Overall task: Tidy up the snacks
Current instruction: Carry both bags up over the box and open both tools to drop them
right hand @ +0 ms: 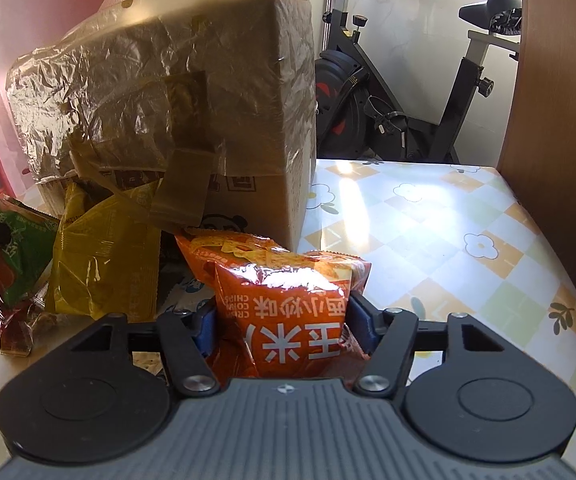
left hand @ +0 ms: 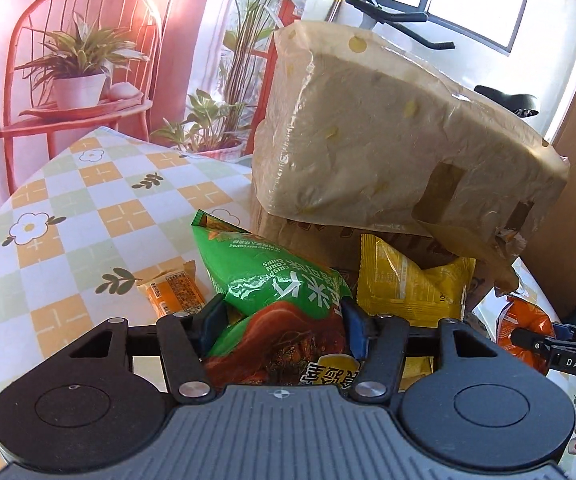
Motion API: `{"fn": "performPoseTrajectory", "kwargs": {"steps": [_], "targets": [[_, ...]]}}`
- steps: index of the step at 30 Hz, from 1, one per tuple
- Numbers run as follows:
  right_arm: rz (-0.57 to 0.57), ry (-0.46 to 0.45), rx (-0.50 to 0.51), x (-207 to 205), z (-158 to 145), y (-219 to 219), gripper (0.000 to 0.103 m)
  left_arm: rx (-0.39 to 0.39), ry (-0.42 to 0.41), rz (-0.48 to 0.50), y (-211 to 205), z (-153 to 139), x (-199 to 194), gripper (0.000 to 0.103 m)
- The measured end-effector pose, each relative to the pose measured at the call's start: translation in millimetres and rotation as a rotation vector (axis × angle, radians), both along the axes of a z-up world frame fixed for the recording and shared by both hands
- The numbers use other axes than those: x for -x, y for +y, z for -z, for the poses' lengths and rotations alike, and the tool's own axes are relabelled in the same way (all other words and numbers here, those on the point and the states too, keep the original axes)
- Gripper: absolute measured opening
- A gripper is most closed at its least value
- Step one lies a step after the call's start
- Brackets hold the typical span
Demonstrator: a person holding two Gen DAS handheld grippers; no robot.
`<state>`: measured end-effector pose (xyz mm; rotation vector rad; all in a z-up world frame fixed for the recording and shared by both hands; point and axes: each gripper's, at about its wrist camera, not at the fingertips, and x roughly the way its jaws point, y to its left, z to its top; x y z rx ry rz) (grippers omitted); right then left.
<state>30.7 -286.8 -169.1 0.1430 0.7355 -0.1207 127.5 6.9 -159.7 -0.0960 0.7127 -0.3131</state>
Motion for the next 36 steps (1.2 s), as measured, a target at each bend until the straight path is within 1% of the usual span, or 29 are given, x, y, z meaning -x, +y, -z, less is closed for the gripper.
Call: {"fn": "performPoseTrajectory", "kwargs": {"steps": [4, 10, 17, 20, 22, 25, 26, 29, 31, 33, 36], "targets": [[-0.004, -0.01, -0.002, 3, -2, 0, 0.061, -0.027, -0.071, -0.034, 4, -18, 16, 0.062], [0.012, -0.038, -0.016, 12, -12, -4, 0.06, -0.044, -0.161, -0.09, 9, -42, 28, 0.062], [0.081, -0.089, -0.013, 23, -37, -22, 0.06, -0.043, -0.274, -0.131, 12, -74, 32, 0.062], [0.115, -0.093, 0.008, 24, -44, -29, 0.06, -0.041, -0.302, -0.135, 9, -84, 33, 0.062], [0.136, -0.103, 0.0, 24, -49, -36, 0.059, -0.041, -0.32, -0.128, 6, -91, 32, 0.062], [0.143, -0.157, 0.017, 20, -70, -42, 0.059, -0.059, -0.358, -0.128, 1, -105, 26, 0.062], [0.138, -0.182, 0.026, 18, -79, -43, 0.059, -0.062, -0.372, -0.126, 0, -111, 23, 0.061], [0.11, -0.281, 0.057, 7, -119, -42, 0.059, -0.08, -0.406, -0.123, -6, -130, 14, 0.057], [0.084, -0.335, 0.084, 0, -141, -38, 0.059, -0.057, -0.439, -0.119, -7, -142, 12, 0.057], [0.048, -0.384, 0.114, -9, -161, -32, 0.059, -0.034, -0.449, -0.113, -8, -150, 12, 0.056], [0.005, -0.422, 0.138, -20, -176, -22, 0.059, -0.02, -0.461, -0.114, -8, -151, 15, 0.056]]}}
